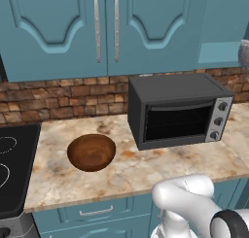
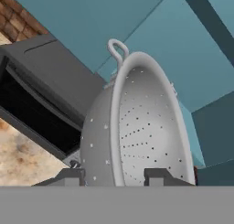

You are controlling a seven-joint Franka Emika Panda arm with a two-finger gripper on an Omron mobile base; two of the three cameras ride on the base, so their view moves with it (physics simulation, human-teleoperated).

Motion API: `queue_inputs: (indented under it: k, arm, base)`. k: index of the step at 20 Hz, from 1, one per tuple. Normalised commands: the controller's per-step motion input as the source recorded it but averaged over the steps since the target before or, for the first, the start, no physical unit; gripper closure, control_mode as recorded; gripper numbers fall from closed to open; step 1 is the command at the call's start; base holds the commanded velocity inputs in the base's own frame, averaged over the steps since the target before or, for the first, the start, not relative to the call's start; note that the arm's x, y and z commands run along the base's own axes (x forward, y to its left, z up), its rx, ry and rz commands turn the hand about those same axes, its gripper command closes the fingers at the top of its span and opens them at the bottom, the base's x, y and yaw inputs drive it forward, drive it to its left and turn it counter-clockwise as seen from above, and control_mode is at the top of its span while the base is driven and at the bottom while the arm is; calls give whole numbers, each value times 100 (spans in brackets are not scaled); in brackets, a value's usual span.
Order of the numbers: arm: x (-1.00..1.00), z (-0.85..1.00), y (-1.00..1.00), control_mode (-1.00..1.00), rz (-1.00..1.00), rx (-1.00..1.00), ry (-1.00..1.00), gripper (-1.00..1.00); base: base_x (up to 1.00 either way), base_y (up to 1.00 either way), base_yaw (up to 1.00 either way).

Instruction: Open the cabinet and setup a tea strainer by placing it in the bowl upright.

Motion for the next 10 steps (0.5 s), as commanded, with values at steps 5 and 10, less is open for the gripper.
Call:
queue_inputs:
  k: [5, 10]
  arm:
    - [-100, 0, 74, -100, -16, -6, 0, 100]
    - [-97, 0, 80, -100, 0, -8, 2, 100]
  base:
    - [0, 0, 0]
    - [0, 0, 0]
